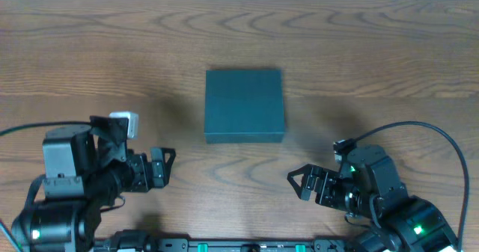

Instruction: Pack container

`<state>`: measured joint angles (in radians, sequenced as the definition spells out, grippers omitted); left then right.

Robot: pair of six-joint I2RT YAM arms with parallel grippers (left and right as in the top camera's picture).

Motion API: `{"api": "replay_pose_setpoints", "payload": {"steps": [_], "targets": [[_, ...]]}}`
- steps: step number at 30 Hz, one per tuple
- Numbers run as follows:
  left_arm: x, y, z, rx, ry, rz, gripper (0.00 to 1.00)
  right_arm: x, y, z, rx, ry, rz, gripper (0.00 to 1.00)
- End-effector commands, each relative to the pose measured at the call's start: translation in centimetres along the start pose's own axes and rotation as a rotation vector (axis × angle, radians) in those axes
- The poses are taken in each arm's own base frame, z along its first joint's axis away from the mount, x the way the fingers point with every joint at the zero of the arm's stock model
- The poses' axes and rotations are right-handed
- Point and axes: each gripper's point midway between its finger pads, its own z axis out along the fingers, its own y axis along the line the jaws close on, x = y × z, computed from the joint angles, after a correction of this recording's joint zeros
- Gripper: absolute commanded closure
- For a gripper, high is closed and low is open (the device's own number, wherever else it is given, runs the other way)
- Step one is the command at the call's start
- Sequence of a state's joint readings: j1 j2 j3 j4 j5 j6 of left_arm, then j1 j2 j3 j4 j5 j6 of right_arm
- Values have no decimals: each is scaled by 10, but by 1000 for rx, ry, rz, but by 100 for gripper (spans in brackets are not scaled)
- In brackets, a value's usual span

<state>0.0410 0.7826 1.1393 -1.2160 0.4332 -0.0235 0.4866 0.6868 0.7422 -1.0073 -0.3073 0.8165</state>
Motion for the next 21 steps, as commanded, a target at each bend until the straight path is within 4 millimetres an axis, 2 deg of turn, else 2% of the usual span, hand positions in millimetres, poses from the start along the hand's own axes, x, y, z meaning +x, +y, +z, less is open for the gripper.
{"api": "replay_pose_setpoints", "payload": {"steps": [1,4,6,8,11,14,15,17,21], "targets": [[6,11,-12,-83,-49,20,5,3,0,2,-3,13,12,1],[6,21,-31,-175,-159,71,5,3,0,2,-3,13,12,1],[3,24,-37,-204,-251,138,5,3,0,2,-3,13,12,1],[2,30,-35,-229,-334,202,5,3,0,1,-3,13,12,1],[10,41,-15,-241,-393,219,5,3,0,2,-3,13,12,1],[20,51,20,-216,-425,231,5,3,0,2,-3,13,12,1],[22,52,34,-185,-450,245,5,3,0,2,-3,13,12,1],[21,49,50,-132,-491,270,5,3,0,2,-3,13,12,1],[21,47,71,-67,-545,257,5,3,0,2,-3,13,12,1]]}}
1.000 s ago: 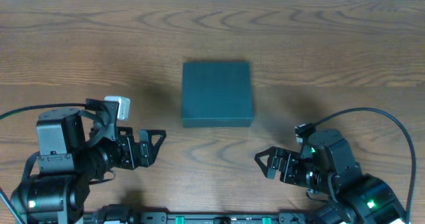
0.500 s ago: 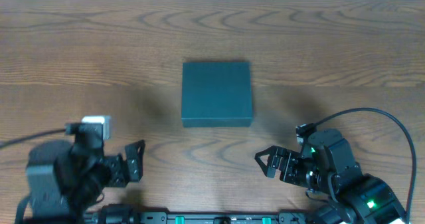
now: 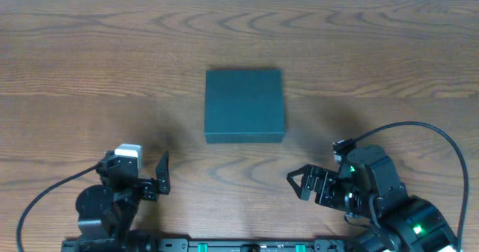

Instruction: Pack container

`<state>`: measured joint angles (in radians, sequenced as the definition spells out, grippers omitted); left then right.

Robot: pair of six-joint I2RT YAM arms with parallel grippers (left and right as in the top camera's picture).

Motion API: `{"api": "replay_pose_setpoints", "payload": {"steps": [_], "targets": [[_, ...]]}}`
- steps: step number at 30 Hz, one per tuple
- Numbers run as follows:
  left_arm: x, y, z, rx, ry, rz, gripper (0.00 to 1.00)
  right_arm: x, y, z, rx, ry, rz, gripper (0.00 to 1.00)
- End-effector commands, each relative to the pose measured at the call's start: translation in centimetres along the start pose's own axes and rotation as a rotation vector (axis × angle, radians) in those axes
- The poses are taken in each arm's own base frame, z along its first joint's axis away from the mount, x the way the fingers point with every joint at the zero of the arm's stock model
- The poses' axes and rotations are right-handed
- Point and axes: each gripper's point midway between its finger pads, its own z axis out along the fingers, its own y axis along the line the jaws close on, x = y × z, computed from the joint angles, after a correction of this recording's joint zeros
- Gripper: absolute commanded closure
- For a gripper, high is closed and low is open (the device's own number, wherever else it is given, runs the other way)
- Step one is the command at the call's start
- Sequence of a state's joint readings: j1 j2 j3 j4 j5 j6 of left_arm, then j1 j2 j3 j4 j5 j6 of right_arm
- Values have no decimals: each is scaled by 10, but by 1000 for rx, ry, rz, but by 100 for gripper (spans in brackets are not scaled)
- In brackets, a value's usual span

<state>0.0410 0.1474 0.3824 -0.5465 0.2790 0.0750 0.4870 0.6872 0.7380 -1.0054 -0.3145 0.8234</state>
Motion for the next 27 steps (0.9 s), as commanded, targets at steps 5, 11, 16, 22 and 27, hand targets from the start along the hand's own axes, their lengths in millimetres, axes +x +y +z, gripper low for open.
{"api": "replay_pose_setpoints", "payload": {"steps": [5,11,16,22,27], "targets": [[18,-7,15,58,-51,-46,5,2,0,1,0,6,5,1],[39,-5,24,58,-33,-51,5,2,0,1,0,6,5,1],[57,-5,31,68,10,-62,5,2,0,1,0,6,5,1],[57,-6,31,71,9,-61,5,2,0,1,0,6,5,1],[57,-6,31,71,9,-61,5,1,0,1,0,6,4,1]]}}
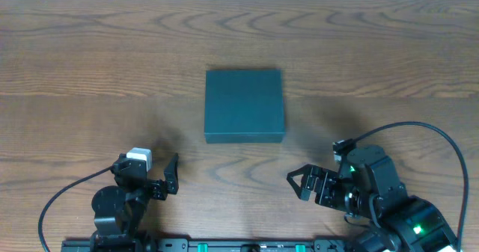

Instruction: Pack container

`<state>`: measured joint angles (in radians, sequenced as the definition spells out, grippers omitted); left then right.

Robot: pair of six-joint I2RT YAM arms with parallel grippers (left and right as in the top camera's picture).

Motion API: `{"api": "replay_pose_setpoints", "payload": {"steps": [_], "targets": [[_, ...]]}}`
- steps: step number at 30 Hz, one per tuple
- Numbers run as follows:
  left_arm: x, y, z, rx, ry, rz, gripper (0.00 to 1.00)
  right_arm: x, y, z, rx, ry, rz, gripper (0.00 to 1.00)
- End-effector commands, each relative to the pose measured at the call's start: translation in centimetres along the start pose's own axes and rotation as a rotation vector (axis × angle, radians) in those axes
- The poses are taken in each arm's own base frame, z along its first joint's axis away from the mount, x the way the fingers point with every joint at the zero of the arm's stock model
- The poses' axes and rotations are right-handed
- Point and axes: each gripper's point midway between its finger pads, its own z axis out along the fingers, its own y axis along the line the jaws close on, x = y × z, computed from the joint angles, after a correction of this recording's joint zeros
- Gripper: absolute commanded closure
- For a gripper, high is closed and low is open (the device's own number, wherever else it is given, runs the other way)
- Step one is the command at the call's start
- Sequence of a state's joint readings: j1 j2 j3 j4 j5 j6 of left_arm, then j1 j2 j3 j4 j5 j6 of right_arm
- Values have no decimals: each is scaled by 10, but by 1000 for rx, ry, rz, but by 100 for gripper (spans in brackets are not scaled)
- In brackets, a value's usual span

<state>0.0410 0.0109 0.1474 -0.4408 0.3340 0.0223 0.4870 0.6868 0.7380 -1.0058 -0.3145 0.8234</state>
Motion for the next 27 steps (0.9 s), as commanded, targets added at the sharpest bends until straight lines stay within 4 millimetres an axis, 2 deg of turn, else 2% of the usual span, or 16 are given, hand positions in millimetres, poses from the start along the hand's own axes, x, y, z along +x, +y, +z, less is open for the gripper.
{"api": "replay_pose_setpoints", "payload": {"steps": [1,7,8,10,14,17,21,24,27], "targets": [[8,-2,3,16,15,-11,5,2,0,1,0,6,5,1],[8,-2,3,16,16,-11,5,2,0,1,0,6,4,1],[8,-2,3,16,16,-11,5,-3,-4,1,27,-20,-12,1],[8,-2,3,16,15,-11,5,-27,-26,-4,155,-161,-46,1],[8,-2,3,16,15,-11,5,-68,-67,-45,352,-558,-75,1],[8,-2,3,16,15,-11,5,-74,-82,-56,351,-696,-58,1],[8,-2,3,16,16,-11,5,-69,-98,-41,320,-749,-49,1],[8,-2,3,16,15,-11,5,-60,-116,-12,299,-728,-41,1],[8,-2,3,16,16,-11,5,-54,-119,14,236,-698,-42,1]]}}
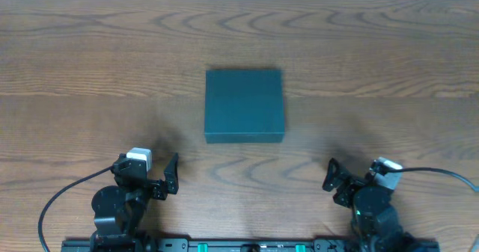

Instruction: Pack container

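Note:
A dark teal square box (pixel 245 105) with its lid on lies flat at the middle of the wooden table (pixel 90 50). My left gripper (pixel 172 174) sits near the front edge at the left, pointing up the table, well short of the box; its fingers look apart with nothing between them. My right gripper (pixel 334 183) sits low at the front right, also apart from the box, fingers spread and empty. Nothing else to pack shows in the overhead view.
Black cables (pixel 52 203) loop from both arm bases along the front edge. A black rail (pixel 239 244) with green lights runs along the bottom of the view.
My right arm has folded back and down: its gripper was at the front right with the arm's bulk behind it, and now sits lower near the front edge. The left arm and box are unchanged.
At first both arms stood raised at the front corners, the closed box in the middle. Then the left arm was folded down near the front edge, and shifted slightly right. Now the right arm is folded down too. The box has stayed put.

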`<state>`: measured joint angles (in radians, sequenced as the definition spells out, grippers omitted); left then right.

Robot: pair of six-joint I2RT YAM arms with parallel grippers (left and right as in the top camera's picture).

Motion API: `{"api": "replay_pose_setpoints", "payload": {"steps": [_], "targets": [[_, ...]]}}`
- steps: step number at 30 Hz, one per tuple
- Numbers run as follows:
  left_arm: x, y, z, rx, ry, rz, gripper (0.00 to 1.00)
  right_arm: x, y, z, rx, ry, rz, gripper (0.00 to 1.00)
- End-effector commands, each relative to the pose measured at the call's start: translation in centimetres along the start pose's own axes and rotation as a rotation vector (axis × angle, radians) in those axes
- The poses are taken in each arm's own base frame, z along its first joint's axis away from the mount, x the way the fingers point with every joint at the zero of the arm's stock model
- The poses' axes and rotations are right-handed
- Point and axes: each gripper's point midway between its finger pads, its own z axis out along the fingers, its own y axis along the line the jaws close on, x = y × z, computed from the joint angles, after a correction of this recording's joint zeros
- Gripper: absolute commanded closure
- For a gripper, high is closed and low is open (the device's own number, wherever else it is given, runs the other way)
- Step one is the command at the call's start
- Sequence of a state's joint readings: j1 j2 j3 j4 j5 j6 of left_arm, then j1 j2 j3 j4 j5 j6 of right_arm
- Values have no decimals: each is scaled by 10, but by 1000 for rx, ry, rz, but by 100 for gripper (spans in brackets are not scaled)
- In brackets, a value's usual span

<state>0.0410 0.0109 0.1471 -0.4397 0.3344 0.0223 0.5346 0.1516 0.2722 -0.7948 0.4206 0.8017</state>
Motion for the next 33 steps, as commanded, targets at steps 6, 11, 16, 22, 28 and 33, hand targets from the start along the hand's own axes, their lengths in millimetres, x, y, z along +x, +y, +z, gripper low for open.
{"api": "replay_pose_setpoints", "payload": {"steps": [6,11,16,22,28,33], "targets": [[8,-2,3,15,16,-11,5,32,19,11,-156,88,27,1],[8,-2,3,15,16,-11,5,33,20,11,-162,92,25,1],[8,-2,3,15,16,-11,5,26,25,7,-201,58,42,1],[8,-2,3,15,16,-11,5,27,24,7,-198,61,40,1],[8,-2,3,15,16,-11,5,27,24,7,-198,61,40,1],[8,-2,3,15,16,-11,5,26,24,7,-197,58,43,1]]}}
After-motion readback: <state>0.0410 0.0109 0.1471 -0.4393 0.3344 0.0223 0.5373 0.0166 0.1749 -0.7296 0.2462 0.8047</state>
